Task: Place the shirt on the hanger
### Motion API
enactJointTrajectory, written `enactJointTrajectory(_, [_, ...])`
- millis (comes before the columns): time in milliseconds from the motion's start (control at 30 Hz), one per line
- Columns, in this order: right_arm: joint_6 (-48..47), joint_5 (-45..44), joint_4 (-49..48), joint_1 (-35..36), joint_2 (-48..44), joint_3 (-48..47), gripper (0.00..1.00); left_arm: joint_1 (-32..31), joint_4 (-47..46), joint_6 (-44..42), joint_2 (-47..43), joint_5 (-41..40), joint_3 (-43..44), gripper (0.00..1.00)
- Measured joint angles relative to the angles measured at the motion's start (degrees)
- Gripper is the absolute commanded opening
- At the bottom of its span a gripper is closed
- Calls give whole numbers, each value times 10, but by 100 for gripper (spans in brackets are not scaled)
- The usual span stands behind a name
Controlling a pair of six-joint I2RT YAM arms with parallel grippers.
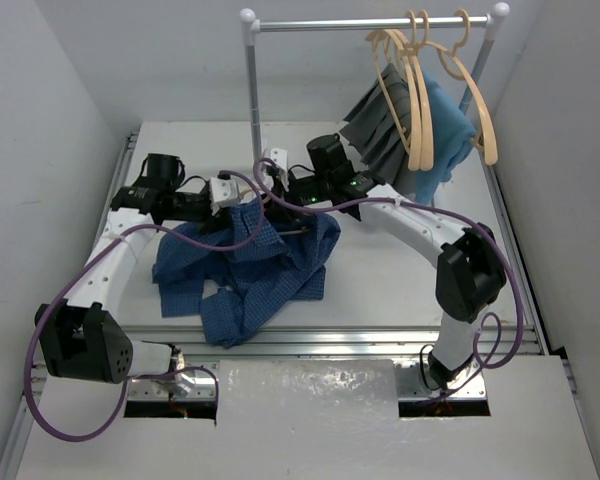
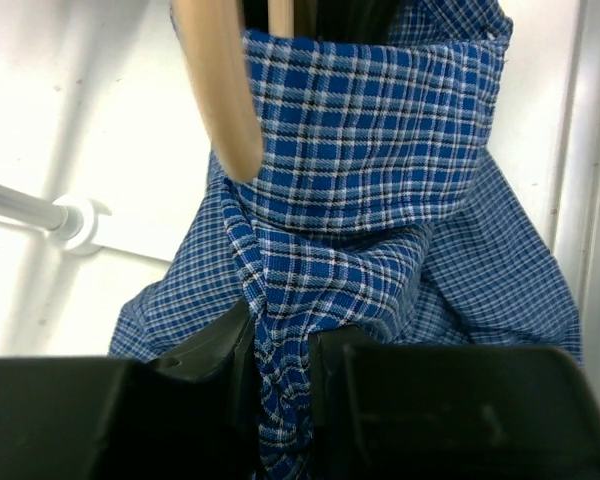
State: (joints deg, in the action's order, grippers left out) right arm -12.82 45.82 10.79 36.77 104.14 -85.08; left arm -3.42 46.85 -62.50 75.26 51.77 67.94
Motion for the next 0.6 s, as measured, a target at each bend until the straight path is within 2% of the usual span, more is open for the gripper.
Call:
enactJointTrajectory(100, [-3, 12, -4, 3, 2, 2, 5, 0, 10, -3, 1, 7, 5, 0])
enactJointTrajectory(167, [-9, 22, -9, 5, -1, 8, 1, 2, 18, -11, 5, 9, 11, 0])
enactJointTrajectory(200, [-11, 21, -17, 5, -7, 19, 0, 4, 24, -17, 7, 11, 13, 0])
enactJointTrajectory(267, [-11, 16, -31, 5, -25, 45, 0, 8, 54, -39, 17, 19, 27, 9])
enactJointTrajectory(300, [-10, 7, -36, 6, -36, 57, 0, 9, 75, -56, 25, 29, 39, 19])
enactJointTrajectory(367, [-6, -15, -47, 9, -66, 84, 0, 18, 111, -89, 45, 54, 68, 30])
enactJointTrajectory(500, [3, -68, -40, -8, -133, 146, 0, 73, 161, -142, 75, 68, 117, 37])
enactJointTrajectory(600, [9, -84, -20, -32, -167, 171, 0, 106, 162, -158, 82, 62, 122, 39])
